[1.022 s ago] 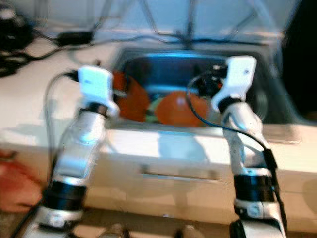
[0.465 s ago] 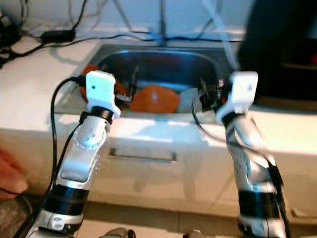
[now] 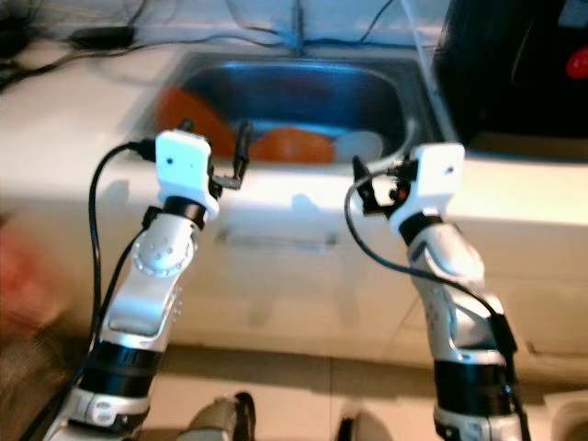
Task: Kitchen organization
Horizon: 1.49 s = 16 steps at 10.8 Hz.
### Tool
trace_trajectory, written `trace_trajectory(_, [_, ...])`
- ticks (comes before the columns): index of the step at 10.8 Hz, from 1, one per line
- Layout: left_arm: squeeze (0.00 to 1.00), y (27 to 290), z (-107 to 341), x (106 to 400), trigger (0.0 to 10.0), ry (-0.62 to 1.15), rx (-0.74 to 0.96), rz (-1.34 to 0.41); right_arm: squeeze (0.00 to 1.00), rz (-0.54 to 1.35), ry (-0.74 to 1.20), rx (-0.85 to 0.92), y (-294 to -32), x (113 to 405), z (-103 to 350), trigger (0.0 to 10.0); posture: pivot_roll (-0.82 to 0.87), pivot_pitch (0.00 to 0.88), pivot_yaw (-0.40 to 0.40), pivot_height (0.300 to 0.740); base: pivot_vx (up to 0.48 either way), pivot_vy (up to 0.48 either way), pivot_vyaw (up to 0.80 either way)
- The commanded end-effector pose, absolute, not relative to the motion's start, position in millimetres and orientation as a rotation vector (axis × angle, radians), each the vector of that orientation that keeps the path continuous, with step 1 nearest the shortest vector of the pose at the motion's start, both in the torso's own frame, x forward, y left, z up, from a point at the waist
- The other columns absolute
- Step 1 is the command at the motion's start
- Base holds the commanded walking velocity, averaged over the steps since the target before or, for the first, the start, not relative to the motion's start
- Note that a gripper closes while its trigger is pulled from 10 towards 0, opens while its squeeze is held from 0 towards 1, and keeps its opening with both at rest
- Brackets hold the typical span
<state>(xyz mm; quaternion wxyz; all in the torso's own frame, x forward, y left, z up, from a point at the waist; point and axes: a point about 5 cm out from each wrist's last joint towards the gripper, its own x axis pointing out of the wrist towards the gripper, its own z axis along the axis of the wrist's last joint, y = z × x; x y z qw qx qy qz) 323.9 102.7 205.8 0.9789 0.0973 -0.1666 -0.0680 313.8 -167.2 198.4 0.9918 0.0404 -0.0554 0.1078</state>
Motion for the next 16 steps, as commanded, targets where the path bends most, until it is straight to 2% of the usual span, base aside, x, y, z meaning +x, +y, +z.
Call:
trace_trajectory(1, [0.00,105,204,324,10.0,-0.325,0.205,-0.127,0.00,0.227,-0.111,0.093,-163,313,200,10.0,0.00,0.074,0.055,0.740,-0.334,0.000,0.00])
trace_trajectory(8, [0.00,108,194,327,10.0,-0.266,0.199,-0.166,0.00,0.240,-0.110,0.089,-156,316,199,10.0,0.00,0.067,0.058,0.740,0.000,0.000,0.00])
trace_trajectory(14, [0.00,108,189,328,10.0,-0.244,0.187,-0.172,0.00,0.247,-0.108,0.091,-153,317,198,10.0,-0.01,0.069,0.056,0.740,0.336,0.000,0.00])
trace_trajectory(16, [0.00,107,188,327,10.0,-0.242,0.183,-0.175,0.00,0.247,-0.106,0.090,-153,318,199,10.0,-0.01,0.069,0.055,0.740,0.349,-0.247,-0.66])
